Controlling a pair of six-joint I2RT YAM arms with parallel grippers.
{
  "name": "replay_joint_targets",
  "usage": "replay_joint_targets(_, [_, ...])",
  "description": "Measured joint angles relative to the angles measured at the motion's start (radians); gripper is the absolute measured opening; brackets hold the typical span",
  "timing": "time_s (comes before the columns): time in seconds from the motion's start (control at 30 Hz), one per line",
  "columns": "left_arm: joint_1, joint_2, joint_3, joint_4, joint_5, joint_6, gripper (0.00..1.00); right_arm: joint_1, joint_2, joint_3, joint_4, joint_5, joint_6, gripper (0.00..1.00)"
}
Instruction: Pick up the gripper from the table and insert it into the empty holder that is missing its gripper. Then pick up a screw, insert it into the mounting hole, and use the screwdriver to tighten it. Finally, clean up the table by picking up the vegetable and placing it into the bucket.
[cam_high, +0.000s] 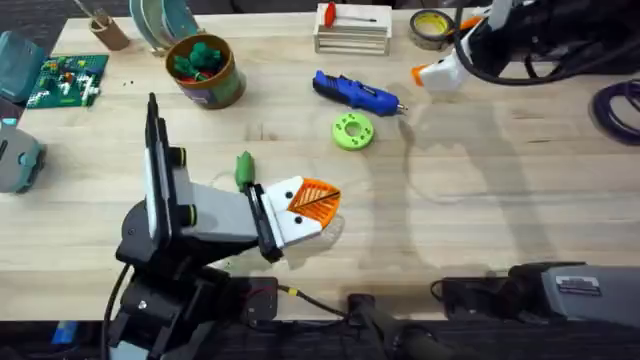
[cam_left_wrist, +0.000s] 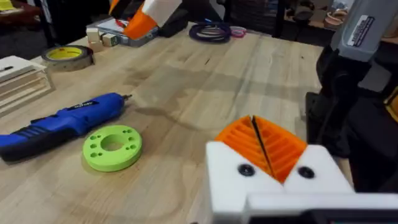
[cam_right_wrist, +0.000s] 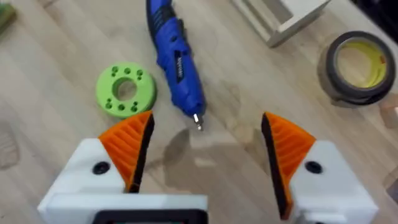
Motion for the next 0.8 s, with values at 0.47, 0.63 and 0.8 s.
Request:
replay_joint_targets(0.47, [0.0,0.0,0.0,0.0,0.0,0.0,0.017,0.083,0.0,0.026,-0.187,0.047,-0.003,0.973])
replay_joint_targets(0.63, [0.0,0.0,0.0,0.0,0.0,0.003,0.314,0.083,0.0,0.026,-0.187,0.053,-0.003,0.973])
replay_joint_targets(0.8, [0.0,0.0,0.0,0.0,0.0,0.0,0.975,0.083,0.0,0.026,-0.187,0.053,-0.003,0.973])
